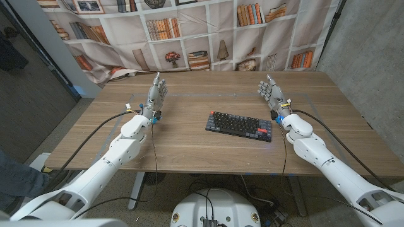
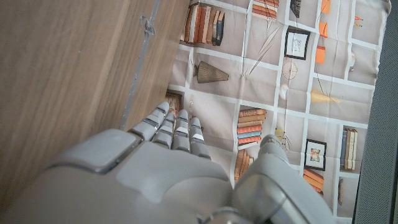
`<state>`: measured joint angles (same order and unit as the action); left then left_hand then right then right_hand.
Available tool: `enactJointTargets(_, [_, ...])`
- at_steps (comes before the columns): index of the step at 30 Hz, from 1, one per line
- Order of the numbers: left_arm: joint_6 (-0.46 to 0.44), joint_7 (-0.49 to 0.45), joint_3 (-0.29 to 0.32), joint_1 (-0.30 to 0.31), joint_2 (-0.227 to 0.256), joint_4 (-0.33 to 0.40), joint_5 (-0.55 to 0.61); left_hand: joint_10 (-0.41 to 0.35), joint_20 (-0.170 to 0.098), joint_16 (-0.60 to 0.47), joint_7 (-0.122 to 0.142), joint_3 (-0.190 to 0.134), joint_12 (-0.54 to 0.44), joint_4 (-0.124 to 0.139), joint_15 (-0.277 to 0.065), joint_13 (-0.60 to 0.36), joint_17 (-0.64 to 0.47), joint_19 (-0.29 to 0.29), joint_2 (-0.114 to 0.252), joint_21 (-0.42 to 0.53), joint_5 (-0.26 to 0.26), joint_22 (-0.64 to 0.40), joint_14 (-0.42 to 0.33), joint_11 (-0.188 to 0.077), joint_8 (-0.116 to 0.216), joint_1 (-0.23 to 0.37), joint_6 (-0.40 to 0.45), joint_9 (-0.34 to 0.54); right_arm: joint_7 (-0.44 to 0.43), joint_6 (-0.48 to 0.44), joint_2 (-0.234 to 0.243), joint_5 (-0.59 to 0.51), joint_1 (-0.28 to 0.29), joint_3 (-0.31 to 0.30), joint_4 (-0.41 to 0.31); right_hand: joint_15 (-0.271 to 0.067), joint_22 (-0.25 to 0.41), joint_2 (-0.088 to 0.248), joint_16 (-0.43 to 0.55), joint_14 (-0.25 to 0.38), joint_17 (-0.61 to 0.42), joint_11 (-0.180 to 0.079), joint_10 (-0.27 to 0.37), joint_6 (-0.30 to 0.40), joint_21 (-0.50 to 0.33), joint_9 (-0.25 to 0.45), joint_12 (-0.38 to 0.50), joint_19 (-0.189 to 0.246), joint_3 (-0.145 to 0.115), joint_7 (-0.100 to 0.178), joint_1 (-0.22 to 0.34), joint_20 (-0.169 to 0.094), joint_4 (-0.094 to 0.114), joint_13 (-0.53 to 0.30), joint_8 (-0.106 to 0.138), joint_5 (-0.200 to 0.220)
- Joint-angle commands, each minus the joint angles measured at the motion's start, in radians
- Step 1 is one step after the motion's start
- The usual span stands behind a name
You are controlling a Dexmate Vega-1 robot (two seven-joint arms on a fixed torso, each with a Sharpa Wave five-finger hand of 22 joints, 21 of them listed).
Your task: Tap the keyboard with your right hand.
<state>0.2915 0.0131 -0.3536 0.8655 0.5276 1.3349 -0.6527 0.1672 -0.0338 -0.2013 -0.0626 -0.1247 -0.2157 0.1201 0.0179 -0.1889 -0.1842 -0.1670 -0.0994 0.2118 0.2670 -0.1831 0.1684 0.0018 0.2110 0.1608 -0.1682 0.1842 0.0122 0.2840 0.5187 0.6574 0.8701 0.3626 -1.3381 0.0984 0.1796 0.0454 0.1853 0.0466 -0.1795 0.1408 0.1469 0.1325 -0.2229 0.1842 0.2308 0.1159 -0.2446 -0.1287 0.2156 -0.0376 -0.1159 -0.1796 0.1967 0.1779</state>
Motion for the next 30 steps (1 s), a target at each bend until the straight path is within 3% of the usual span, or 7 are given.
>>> enactJointTargets(1, [0.001, -0.016, 0.020, 0.029, 0.027, 0.049, -0.003, 0.009, -0.007, -0.003, -0.002, -0.002, -0.008, 0.002, 0.000, -0.002, -0.002, -0.072, 0.005, 0.006, 0.008, -0.002, 0.041, 0.000, 0.005, 0.009, -0.049, 0.001, -0.019, 0.017, -0.001, -0.004, 0.024, -0.006, -0.033, 0.004, 0.002, -0.003, 0.007, 0.004, -0.003, 0.002, 0.007, 0.006, -0.006, 0.003, 0.005, 0.010, -0.006, -0.012, 0.011, -0.012, -0.001, -0.004, 0.004, 0.003])
enactJointTargets(30, [0.025, 0.038, 0.003, -0.007, 0.016, 0.023, 0.003, -0.061, 0.008, -0.011, -0.007, -0.007, -0.023, -0.010, 0.007, 0.001, 0.000, -0.022, 0.034, 0.019, 0.009, -0.001, -0.027, 0.008, 0.017, 0.040, 0.018, 0.001, -0.048, 0.100, 0.041, -0.040, 0.127, -0.038, -0.170, -0.002, 0.003, -0.002, 0.012, 0.036, -0.003, -0.004, 0.044, 0.032, -0.009, 0.004, 0.013, 0.036, -0.004, 0.009, 0.014, -0.011, -0.004, -0.005, 0.010, 0.001])
